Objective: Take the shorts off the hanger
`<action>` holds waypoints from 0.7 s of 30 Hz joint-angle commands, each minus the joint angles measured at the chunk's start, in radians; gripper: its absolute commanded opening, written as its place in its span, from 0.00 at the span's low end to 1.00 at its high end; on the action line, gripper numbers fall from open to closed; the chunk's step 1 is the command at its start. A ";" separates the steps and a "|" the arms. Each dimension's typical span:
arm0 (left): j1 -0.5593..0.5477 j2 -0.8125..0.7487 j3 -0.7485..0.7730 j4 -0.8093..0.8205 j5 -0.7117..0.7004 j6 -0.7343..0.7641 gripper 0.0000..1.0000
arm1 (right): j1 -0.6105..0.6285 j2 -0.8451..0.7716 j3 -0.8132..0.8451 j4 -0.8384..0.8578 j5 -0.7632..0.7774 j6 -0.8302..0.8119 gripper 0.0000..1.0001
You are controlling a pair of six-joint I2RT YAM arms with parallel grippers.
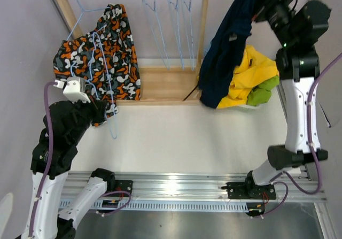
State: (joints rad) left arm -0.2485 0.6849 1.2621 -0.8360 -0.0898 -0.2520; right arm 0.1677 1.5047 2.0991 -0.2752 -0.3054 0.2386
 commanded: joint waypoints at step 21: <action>0.005 0.661 0.561 0.155 0.234 0.112 0.00 | -0.102 -0.161 -1.080 0.462 0.189 0.174 0.99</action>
State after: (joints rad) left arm -0.2474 1.2827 1.6691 -0.7296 0.0978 -0.1738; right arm 0.0566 1.5597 1.0996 -0.0185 -0.0967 0.3557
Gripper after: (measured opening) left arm 0.034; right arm 0.993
